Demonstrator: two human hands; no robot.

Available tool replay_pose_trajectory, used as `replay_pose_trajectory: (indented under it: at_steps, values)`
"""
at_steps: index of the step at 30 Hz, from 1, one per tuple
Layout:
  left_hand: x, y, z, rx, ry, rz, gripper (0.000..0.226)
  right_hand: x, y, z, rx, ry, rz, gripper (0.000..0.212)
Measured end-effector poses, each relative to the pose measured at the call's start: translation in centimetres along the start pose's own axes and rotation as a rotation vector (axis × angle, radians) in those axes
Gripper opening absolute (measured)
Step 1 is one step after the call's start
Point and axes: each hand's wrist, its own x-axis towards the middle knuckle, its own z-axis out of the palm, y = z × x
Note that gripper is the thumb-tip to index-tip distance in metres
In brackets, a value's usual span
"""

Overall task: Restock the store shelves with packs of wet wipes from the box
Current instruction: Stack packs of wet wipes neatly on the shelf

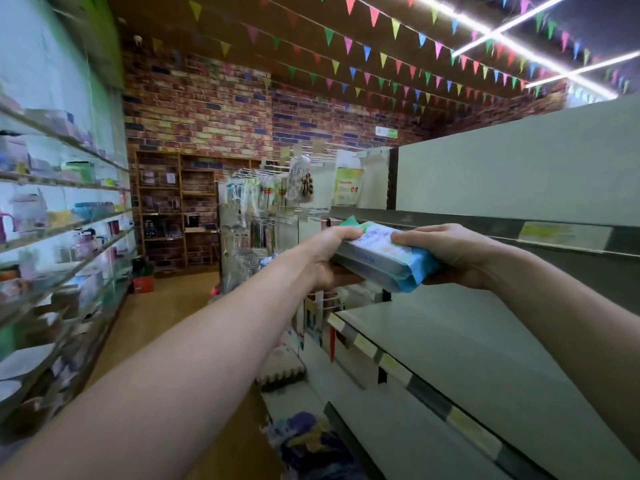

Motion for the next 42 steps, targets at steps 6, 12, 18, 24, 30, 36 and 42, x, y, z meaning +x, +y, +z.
replay_pose_trajectory:
  at_steps: [6, 12, 18, 24, 30, 36, 42]
  values:
    - [7.0, 2.4, -3.6, -0.021, -0.085, -0.028, 0.035, 6.0, -1.9, 2.4, -0.064, 0.089, 0.007, 0.043]
    - [12.9, 4.2, -4.7, -0.037, -0.173, -0.002, 0.032, 10.9, -3.8, 2.6, -0.155, 0.183, -0.003, 0.036]
    - [18.8, 6.2, -4.8, -0.020, -0.236, 0.042, 0.020, 16.3, -4.9, 2.0, -0.159, 0.243, -0.036, 0.037]
    - [25.4, 9.3, -4.7, 0.012, -0.248, 0.071, 0.026, 22.9, -6.5, 1.3, -0.210, 0.289, -0.024, 0.041]
    - [31.5, 10.9, -4.4, 0.000, -0.297, 0.059, 0.040, 28.0, -6.7, 0.7, -0.233, 0.346, -0.009, 0.032]
    - [37.0, 12.2, -3.6, 0.046, -0.341, 0.099, 0.041, 31.8, -6.6, -0.9, -0.247, 0.414, 0.020, 0.044]
    - [42.7, 13.4, -3.1, 0.065, -0.470, 0.080, 0.034, 35.7, -6.4, -1.3, -0.267, 0.515, 0.075, 0.047]
